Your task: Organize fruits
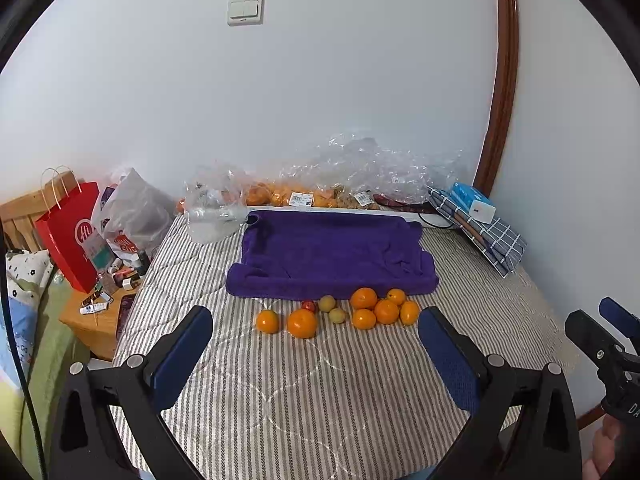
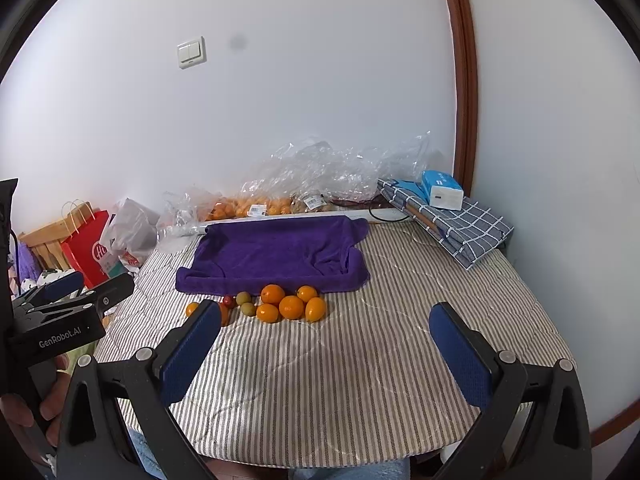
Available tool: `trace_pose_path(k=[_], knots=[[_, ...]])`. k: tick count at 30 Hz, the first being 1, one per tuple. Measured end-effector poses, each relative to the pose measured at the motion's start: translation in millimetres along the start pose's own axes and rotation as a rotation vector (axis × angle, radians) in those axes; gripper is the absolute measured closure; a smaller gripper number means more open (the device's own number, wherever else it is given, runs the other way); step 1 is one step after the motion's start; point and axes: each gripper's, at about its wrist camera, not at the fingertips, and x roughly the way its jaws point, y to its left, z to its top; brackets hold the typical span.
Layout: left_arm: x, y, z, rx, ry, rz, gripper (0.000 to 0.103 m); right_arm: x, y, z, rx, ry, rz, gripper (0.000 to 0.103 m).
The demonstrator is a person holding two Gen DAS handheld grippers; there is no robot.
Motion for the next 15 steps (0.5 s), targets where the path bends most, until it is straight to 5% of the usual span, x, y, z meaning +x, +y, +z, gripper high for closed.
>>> trace_pose_path(k=[15], knots=[[3.1, 0.8, 1.2, -0.002, -0.001, 0.002, 0.000, 1.5, 0.4, 0.3, -0.001, -0.001, 0.005, 0.000]])
